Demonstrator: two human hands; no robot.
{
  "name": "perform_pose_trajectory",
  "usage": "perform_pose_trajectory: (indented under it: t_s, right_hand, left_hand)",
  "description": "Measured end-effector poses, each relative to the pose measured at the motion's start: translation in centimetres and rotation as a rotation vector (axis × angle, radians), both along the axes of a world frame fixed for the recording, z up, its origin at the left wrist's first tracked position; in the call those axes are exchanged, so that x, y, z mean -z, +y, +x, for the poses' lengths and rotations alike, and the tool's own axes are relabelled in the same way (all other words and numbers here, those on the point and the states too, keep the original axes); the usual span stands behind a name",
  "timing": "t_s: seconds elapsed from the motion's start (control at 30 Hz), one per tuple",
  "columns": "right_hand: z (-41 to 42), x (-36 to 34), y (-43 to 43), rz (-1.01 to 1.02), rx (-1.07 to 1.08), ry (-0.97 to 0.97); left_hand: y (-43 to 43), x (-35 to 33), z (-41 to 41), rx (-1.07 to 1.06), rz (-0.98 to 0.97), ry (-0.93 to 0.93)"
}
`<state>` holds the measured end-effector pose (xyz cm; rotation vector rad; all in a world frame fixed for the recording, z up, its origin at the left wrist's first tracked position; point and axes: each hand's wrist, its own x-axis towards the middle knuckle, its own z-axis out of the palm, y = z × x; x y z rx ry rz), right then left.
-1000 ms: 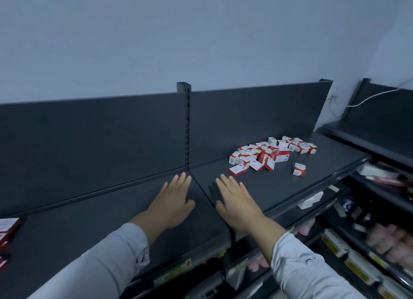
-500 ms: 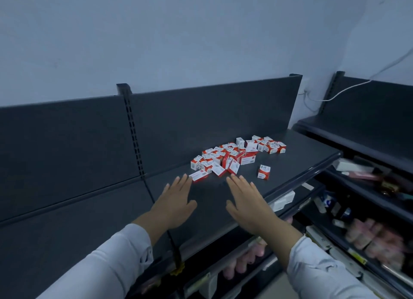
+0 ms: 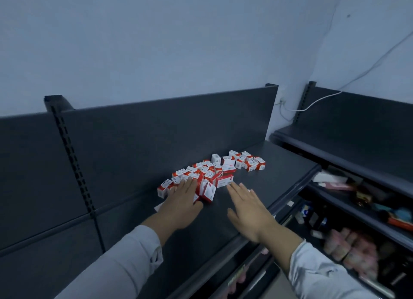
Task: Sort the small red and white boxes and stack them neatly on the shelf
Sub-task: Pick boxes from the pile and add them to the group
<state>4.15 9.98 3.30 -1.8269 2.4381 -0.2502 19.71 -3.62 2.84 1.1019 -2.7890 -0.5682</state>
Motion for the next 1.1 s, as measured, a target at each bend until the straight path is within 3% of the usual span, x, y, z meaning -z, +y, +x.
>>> perform_pose_trajectory:
  t_s: [0.43,0.57,0.8,0.93,1.1]
  right_hand:
    - [-7.4,2.3,-5.4,0.007,0.029,-0.086]
    - [-10.7,3.0,-8.1,0.032,-0.052,-0.070]
    - [-14.9,3.7,-12.6,0.070,-0.239,-0.215]
    - [-17.2,4.0,-14.4,0.194,-0.314,-0.239]
    - [-19.5,5.1,-15.6,0.139,-0.429,-0.257]
  left_hand:
    - [-6.1,3.2,-8.1,0.022,0.021,-0.065]
    - [-7.0,3.6,-9.9,-0.021,0.021,-0.051]
    - [-7.3,4.1,-13.5,-0.190,0.035,0.019]
    - [-6.5,4.2,-15.9,-0.280,0.029,-0.014]
    - [-5.4,4.4,-18.0,-0.375,-0.026,-0.077]
